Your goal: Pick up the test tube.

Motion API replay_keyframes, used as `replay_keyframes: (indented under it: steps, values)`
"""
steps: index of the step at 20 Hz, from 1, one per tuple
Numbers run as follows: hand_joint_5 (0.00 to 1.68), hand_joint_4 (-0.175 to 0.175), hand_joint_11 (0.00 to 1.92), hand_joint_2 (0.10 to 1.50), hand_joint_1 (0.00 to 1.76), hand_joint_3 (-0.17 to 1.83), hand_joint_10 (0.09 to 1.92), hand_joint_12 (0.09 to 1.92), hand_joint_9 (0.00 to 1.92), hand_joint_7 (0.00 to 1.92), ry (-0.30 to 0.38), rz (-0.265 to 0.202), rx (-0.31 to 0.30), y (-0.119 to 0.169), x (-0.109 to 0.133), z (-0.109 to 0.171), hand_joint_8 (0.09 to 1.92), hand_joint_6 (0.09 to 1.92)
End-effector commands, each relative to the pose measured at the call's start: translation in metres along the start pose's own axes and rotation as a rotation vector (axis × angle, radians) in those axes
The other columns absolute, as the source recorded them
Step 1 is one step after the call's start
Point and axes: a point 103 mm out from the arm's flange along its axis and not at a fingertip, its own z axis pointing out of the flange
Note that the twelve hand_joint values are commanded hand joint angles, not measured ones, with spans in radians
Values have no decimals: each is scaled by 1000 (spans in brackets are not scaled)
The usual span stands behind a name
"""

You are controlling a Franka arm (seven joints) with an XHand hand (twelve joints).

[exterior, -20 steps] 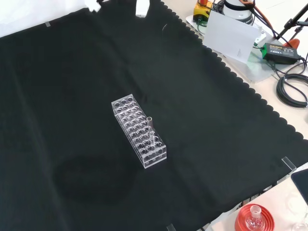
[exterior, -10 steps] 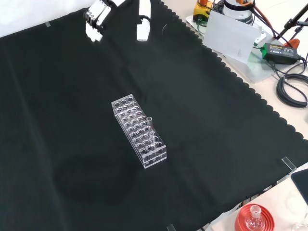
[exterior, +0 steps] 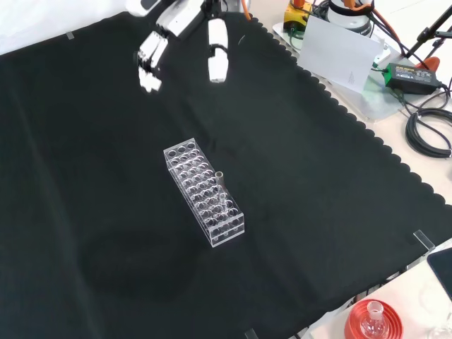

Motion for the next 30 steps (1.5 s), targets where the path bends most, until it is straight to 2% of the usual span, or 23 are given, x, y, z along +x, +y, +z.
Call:
replay_keyframes:
  steps: [1,14,26,30]
  values:
    - [258,0,0,814,668,310,789,1096,0,44,22,-32,48,15,13,32,681,87]
    - [270,-3,0,810,688,311,837,1116,0,59,30,-36,114,32,17,101,696,87]
    - [298,-9,0,796,737,329,921,1213,7,104,21,-44,123,63,14,144,725,87]
    - [310,-12,0,791,754,337,935,1237,23,120,20,-46,124,69,12,150,736,87]
